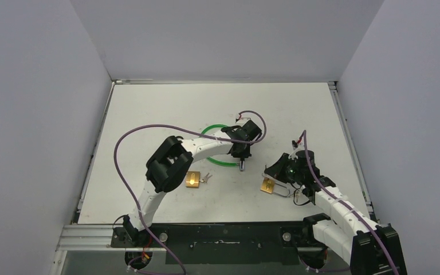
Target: Unlock with the key
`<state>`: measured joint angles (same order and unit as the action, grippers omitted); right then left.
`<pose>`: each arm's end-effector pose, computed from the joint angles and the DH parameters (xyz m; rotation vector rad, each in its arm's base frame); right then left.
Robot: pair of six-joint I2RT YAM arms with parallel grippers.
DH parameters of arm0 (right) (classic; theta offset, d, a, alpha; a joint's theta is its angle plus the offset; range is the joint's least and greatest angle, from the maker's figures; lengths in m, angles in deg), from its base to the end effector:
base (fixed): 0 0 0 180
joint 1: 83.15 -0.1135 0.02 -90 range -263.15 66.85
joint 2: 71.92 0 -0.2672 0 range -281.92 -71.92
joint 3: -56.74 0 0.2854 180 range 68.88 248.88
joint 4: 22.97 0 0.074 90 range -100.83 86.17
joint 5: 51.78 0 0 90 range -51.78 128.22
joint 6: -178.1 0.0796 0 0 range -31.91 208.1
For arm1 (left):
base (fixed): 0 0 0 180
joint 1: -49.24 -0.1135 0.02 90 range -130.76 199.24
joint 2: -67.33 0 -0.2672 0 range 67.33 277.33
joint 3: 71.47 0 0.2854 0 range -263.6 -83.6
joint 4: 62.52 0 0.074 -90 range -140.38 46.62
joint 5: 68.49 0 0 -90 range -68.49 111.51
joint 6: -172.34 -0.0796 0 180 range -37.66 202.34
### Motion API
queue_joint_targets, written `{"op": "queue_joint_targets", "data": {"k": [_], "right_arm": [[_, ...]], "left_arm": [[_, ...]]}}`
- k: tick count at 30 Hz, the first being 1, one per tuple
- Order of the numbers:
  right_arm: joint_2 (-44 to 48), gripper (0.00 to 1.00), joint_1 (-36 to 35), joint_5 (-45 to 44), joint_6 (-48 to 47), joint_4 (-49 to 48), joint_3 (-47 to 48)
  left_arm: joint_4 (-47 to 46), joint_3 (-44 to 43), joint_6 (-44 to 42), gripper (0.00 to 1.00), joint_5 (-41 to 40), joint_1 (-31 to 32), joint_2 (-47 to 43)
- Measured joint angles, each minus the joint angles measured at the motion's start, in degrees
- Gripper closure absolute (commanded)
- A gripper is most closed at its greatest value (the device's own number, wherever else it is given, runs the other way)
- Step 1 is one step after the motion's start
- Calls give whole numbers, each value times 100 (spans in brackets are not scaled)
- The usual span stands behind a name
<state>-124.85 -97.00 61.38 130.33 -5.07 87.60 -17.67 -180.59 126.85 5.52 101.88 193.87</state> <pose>0.2219 0.0869 0.1249 0.3628 2.3633 0.9526 0.3338 -0.4012 0.1095 0.0946 2.6064 -0.2402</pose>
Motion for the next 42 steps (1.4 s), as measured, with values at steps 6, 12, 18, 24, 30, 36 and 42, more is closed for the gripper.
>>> {"op": "queue_joint_targets", "data": {"k": [6, 12, 18, 24, 30, 36, 42], "right_arm": [[-240, 100, -48, 186, -85, -133, 61], [-343, 100, -844, 107, -107, -487, 352], [-535, 100, -1484, -20, -142, -977, 468], [-704, 100, -1631, -42, -334, -1239, 468], [-691, 100, -1659, 26, -584, -1556, 466], [-691, 100, -1659, 76, -710, -1637, 466], [-693, 100, -1659, 94, -706, -1690, 466]], "left_arm": [[-275, 420, -26, 100, 345, -186, -275], [-435, 866, 260, 100, 820, -498, -800], [-844, 1220, 789, 100, 1362, -817, -1572], [-1303, 1615, 1217, 100, 1853, -999, -2065], [-1652, 1965, 1486, 100, 2109, -1012, -2170], [-1808, 2122, 1628, 100, 2188, -1051, -2247], [-1987, 2203, 1766, 100, 2249, -1060, -2249]]}}
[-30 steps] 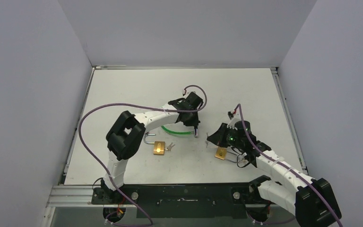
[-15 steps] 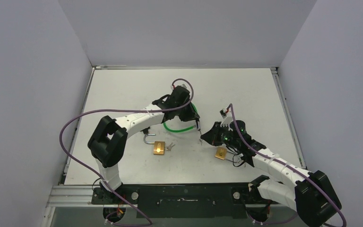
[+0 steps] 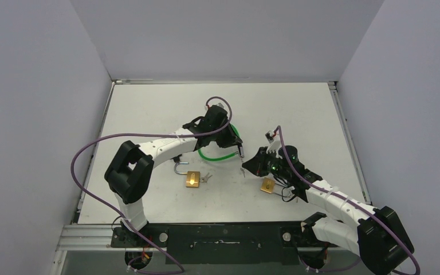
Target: Unlock with the key
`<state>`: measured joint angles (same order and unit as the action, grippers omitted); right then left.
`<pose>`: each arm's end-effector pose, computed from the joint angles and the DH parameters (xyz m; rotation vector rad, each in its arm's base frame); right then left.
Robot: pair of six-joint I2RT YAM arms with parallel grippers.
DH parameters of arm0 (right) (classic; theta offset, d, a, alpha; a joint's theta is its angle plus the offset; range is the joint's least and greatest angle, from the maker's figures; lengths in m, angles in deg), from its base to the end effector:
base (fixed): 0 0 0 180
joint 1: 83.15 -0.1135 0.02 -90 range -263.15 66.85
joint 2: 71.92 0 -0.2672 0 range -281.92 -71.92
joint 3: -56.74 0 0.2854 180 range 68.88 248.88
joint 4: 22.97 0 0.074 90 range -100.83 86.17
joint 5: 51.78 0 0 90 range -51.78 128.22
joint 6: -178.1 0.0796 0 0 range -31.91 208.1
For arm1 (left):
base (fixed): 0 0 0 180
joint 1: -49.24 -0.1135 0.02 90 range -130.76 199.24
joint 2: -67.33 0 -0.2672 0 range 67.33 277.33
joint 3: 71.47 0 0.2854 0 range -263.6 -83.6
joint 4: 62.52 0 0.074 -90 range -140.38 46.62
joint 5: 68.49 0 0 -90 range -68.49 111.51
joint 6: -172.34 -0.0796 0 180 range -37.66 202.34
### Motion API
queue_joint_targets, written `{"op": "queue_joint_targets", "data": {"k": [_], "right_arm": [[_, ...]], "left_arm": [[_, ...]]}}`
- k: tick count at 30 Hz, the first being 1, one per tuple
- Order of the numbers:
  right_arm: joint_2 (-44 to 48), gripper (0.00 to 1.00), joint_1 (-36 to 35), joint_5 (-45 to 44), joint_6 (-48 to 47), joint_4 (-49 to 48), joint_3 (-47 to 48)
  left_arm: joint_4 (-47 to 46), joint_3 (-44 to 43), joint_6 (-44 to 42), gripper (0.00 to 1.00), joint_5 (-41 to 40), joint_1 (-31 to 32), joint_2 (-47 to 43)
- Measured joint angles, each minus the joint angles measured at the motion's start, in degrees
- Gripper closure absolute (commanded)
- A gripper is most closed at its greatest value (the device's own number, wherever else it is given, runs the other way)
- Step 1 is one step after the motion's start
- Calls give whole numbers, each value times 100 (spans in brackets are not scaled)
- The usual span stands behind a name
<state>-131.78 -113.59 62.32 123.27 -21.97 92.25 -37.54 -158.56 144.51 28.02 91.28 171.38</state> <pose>0.2235 0.1691 0.1641 -0.2012 2.1570 1.1212 0.3443 -0.3226 0.1871 -0.3800 2.5092 -0.9812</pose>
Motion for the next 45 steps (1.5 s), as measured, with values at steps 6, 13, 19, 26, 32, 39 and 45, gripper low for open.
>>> {"op": "queue_joint_targets", "data": {"k": [6, 13, 19, 26, 32, 39, 45], "right_arm": [[-28, 100, 0, -48, 142, -42, -2], [-26, 100, 0, -92, 199, -85, -85], [42, 100, 0, -162, 284, -72, -282], [190, 100, 0, -212, 315, -85, -293], [190, 100, 0, -210, 356, -127, -293], [190, 100, 0, -201, 450, -208, -293], [190, 100, 2, -199, 474, -210, -293]], "left_arm": [[-87, 50, 74, 100, 17, -15, -13], [-205, 140, 153, 100, 22, -31, -42], [-243, 166, 190, 100, 31, -59, -50], [-269, 208, 195, 100, 70, -61, -85], [-286, 240, 216, 100, 114, -61, -87], [-323, 264, 223, 100, 133, -63, -87], [-378, 306, 319, 100, 177, -63, -87]]}}
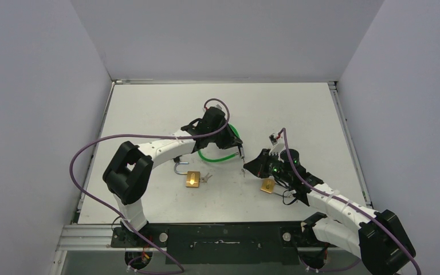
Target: Unlock with the key
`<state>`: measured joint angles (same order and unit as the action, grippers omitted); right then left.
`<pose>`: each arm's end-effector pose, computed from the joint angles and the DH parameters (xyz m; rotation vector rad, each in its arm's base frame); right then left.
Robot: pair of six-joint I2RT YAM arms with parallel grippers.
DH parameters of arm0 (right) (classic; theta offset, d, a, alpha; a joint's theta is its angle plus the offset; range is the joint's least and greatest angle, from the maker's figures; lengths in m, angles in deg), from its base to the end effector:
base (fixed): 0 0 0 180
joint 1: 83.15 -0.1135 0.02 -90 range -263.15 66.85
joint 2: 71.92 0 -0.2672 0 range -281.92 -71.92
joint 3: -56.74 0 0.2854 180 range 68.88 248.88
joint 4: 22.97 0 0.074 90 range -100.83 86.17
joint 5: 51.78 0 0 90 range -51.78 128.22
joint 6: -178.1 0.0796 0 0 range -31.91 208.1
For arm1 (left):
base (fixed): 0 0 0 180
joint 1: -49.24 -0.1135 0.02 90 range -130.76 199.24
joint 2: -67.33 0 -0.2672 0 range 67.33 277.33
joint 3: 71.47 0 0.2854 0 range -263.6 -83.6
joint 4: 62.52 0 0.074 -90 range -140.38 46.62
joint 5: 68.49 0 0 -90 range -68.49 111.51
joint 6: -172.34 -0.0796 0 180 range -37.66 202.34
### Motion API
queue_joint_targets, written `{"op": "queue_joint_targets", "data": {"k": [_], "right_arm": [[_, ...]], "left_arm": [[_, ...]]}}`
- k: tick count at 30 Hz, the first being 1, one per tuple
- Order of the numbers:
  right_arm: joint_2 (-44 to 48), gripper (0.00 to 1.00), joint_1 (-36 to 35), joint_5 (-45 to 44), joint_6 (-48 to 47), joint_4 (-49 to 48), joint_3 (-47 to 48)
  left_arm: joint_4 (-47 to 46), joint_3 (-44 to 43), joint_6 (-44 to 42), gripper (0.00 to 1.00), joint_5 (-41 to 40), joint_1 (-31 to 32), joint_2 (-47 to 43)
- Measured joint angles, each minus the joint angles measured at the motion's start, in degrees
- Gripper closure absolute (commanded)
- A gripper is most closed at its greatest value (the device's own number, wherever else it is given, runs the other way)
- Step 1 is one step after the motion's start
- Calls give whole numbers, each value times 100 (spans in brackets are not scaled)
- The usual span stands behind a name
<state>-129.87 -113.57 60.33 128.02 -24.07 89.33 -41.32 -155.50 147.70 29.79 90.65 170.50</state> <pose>0.2184 0.1630 0.1570 -0.0922 2.1578 1.1398 0.3426 -0.3175 0.1812 -0.4428 2.4966 -1.0506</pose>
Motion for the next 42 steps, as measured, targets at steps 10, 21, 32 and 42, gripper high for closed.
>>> {"op": "queue_joint_targets", "data": {"k": [10, 21, 32, 42], "right_arm": [[0, 100, 22, 2, 295, -2, 0], [-170, 100, 354, 492, 660, -81, 122], [-382, 100, 831, 1421, 960, -129, 225], [-1047, 100, 881, 1478, 1141, -103, 610]], "left_arm": [[-144, 125, 111, 100, 101, -28, -55], [-269, 190, 149, 100, 136, -72, -188], [-402, 208, 52, 100, 402, -90, -190], [-634, 374, 46, 100, 385, -107, -192]]}}
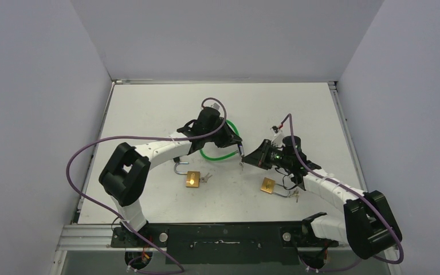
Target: Unlock with the key
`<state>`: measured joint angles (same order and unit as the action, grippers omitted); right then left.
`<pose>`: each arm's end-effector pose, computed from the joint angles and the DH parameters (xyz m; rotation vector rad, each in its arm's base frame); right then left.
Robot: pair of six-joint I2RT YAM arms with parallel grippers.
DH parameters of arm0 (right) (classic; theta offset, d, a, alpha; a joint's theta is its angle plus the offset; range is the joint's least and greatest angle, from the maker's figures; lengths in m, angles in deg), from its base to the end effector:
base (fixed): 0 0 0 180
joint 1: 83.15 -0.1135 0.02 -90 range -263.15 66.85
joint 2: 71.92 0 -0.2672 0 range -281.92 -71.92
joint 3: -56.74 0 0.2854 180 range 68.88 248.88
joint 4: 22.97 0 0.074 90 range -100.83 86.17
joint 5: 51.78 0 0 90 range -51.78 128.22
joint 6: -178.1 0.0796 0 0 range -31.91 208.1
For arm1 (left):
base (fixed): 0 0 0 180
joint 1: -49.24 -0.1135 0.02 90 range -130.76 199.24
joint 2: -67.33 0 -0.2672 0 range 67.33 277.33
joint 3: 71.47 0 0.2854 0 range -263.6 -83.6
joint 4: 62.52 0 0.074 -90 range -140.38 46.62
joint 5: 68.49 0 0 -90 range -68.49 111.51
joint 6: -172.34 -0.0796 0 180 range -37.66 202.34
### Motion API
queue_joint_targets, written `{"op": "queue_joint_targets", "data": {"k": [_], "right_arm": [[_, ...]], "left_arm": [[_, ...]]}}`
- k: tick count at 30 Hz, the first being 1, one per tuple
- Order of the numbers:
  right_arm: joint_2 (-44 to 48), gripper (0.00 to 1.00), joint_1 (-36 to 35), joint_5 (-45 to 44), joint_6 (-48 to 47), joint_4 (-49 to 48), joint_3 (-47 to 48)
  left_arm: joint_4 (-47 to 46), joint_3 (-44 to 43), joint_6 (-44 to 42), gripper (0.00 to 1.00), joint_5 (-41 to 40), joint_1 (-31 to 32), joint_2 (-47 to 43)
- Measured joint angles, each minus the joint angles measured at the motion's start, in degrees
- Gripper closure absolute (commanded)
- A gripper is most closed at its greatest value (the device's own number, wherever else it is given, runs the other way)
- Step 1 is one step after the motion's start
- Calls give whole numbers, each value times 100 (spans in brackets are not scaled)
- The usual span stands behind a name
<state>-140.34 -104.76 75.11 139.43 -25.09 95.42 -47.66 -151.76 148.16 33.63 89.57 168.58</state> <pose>0.2534 0.1518 0.1566 0.1366 2.2686 1.3991 0.3412 -0.3116 0.1846 -0.4156 2.4475 -1.1717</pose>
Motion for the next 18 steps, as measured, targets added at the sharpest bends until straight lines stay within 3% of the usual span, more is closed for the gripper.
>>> {"op": "queue_joint_targets", "data": {"k": [10, 18], "right_arm": [[-337, 100, 35, 81, 258, -109, 299], [-221, 100, 328, 634, 1353, -1303, -33]], "left_arm": [[-605, 306, 310, 100, -192, -83, -103], [-1692, 660, 916, 100, -20, -142, -289]]}}
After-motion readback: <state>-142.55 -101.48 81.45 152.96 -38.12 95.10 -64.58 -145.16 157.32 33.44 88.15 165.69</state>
